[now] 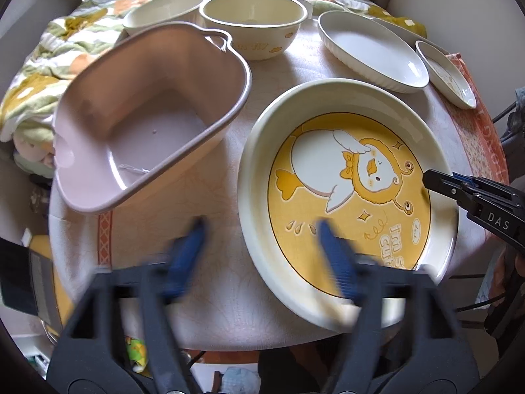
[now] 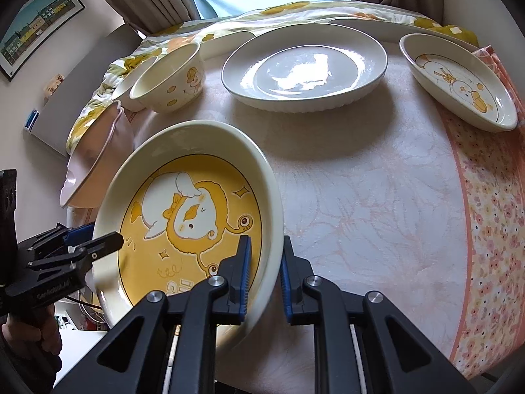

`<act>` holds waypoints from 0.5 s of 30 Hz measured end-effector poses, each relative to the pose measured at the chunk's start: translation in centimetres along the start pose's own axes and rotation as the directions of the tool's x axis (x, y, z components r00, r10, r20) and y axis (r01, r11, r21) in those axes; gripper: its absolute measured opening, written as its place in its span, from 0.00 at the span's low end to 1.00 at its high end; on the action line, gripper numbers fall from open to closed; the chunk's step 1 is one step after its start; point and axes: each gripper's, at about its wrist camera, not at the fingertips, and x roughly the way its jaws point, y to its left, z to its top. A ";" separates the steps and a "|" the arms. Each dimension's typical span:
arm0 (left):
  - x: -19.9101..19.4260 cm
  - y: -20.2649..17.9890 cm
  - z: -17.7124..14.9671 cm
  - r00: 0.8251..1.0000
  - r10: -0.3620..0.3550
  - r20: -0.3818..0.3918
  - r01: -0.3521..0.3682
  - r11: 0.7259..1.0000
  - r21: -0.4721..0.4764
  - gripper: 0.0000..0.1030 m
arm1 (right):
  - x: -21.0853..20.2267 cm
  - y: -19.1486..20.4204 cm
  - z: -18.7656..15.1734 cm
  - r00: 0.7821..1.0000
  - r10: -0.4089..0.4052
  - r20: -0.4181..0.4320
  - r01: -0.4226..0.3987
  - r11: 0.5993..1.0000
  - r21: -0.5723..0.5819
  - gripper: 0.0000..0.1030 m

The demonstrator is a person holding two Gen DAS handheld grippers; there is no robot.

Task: Organize plates and bowls
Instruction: 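Lower the yellow-printed plate onto the table and open both grippers, then grasp the rim of the plain white plate with both grippers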

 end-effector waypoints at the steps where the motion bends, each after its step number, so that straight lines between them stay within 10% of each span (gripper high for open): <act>1: -0.5 -0.1 -0.1 1.000 0.004 0.026 -0.004 1.000 0.004 0.93 | -0.2 0.0 -0.1 1.000 -0.005 0.008 0.005 1.000 -0.001 0.26; 2: -0.8 -0.2 -0.1 0.999 0.000 0.037 0.000 1.000 0.010 0.93 | -0.3 0.0 -0.1 1.000 -0.009 0.015 0.009 1.000 -0.001 0.35; 4: -1.1 -0.5 -0.1 0.999 0.010 0.034 -0.011 1.000 0.023 0.93 | -0.9 -0.1 -0.1 0.999 -0.023 0.044 0.023 1.000 0.005 0.96; 15: -11.9 -0.7 3.8 0.964 -0.097 0.247 0.098 0.995 0.010 0.95 | -9.4 1.6 2.5 0.967 -0.093 0.236 0.112 0.991 -0.069 1.00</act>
